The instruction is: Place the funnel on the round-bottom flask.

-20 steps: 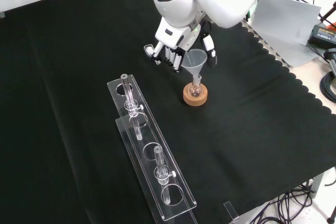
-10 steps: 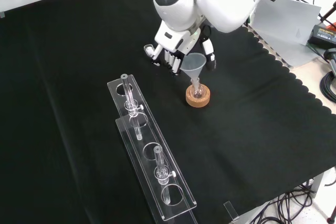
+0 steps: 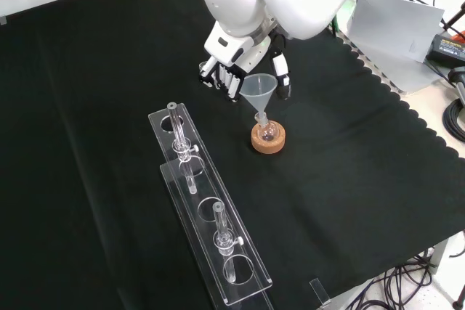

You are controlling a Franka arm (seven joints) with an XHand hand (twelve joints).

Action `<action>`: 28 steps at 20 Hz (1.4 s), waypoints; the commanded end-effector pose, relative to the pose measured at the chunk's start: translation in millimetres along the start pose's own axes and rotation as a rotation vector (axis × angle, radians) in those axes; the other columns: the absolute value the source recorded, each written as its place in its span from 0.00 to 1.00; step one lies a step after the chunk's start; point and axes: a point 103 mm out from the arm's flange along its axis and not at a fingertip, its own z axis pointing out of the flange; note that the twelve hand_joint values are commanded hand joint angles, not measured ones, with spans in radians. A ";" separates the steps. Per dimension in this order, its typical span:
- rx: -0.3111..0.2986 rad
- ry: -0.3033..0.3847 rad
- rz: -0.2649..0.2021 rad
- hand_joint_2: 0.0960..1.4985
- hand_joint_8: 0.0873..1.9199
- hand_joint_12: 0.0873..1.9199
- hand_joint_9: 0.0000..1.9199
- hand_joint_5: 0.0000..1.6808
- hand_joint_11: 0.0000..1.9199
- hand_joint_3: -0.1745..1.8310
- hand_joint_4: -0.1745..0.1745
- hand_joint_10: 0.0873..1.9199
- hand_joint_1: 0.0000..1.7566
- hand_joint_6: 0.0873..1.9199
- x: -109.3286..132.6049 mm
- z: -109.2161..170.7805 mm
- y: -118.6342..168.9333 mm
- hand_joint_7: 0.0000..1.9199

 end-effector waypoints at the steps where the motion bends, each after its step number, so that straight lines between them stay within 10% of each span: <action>1: 0.030 0.006 -0.012 0.35 0.21 0.77 0.55 0.50 0.00 0.34 0.63 0.12 0.42 0.36 2.2 10.7 -9.0 0.63; 14: -0.009 0.077 0.076 0.35 0.21 0.77 0.55 0.50 0.00 0.34 0.62 0.12 0.43 0.36 -7.1 -0.7 7.3 0.63; 28: 0.024 0.060 0.035 0.35 0.22 0.77 0.55 0.50 0.00 0.34 0.62 0.12 0.43 0.36 19.6 10.0 -1.9 0.63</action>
